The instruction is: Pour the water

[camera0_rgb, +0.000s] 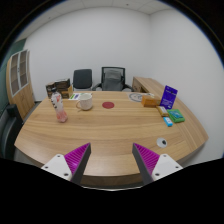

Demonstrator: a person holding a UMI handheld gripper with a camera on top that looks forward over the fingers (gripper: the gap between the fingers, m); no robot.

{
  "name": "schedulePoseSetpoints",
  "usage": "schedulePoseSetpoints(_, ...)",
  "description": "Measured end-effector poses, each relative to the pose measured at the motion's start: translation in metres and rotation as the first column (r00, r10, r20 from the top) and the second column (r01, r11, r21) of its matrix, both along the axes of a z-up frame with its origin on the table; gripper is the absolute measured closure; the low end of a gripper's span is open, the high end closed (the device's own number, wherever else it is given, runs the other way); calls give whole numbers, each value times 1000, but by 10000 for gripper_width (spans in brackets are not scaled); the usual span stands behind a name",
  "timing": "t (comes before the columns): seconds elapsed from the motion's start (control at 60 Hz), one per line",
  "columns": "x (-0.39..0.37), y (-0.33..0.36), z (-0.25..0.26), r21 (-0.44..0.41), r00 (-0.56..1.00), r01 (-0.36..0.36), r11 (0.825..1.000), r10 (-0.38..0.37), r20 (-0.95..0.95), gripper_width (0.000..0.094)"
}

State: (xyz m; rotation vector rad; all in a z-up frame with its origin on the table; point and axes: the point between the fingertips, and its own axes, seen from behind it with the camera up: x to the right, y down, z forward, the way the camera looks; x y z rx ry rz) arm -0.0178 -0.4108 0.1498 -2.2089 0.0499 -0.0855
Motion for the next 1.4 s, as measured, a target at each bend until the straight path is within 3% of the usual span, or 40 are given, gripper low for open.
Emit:
schedulePoseSetpoints(0.283,-148,55,-32,28,995,-96,995,97,-38,75)
schedulePoseSetpoints(0.517,-245,158,-47,106,994,-98,989,103,-41,75)
schedulePoseSetpoints(0.75,-281,262,-72,193,995,-90,977,98,-28,96)
schedulePoseSetpoints(0.85,-287,292,-84,213,995,-75,974,86,-47,177)
schedulePoseSetpoints(0.933,-291,309,-89,234,995,-64,970,81,-65,314)
schedulePoseSetpoints(0.983,-287,315,-90,243,996,-48,969,64,-60,444)
schedulePoseSetpoints(1.133,-290,322,-87,262,996,-41,964,62,-72,595)
schedulePoseSetpoints(1.2,-292,323,-80,265,996,-47,963,66,-65,650)
schedulePoseSetpoints(1.3,-299,327,-58,289,992,-48,956,79,-97,650)
schedulePoseSetpoints(1.4,-311,335,-25,316,951,-17,949,112,-287,652)
